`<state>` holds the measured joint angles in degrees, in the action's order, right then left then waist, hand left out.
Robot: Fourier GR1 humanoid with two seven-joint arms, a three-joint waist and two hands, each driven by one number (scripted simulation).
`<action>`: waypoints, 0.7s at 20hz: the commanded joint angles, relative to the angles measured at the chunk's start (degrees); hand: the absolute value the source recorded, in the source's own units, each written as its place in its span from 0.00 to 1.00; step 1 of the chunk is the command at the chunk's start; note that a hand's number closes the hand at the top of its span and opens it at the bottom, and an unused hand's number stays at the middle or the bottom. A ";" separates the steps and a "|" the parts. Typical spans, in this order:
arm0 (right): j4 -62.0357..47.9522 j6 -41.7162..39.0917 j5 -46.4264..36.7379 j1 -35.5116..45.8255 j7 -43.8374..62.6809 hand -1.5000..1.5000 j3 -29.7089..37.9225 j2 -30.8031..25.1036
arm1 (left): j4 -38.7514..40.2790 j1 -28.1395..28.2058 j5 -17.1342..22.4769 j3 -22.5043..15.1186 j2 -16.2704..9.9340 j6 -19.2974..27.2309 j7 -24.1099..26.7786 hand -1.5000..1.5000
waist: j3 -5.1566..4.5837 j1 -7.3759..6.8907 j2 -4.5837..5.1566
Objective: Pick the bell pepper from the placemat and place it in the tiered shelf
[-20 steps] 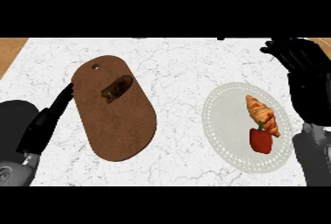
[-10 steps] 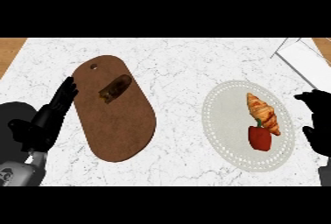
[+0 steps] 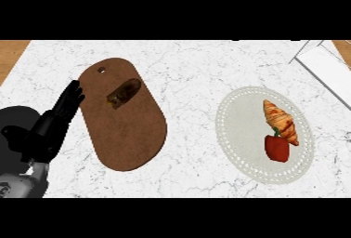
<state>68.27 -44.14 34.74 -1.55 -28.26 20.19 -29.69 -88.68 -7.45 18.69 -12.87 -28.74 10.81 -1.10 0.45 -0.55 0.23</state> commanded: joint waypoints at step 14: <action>3.56 -0.53 -22.19 -1.37 -18.36 0.00 -5.38 -7.83 | -6.41 1.51 -1.73 -0.10 0.44 1.73 -5.57 0.50 | -0.31 0.05 -0.29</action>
<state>71.59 -36.61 15.64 -4.04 -37.62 17.39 -37.04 -93.17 -5.92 17.75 -12.33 -28.62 11.81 -4.37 0.24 -0.45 0.00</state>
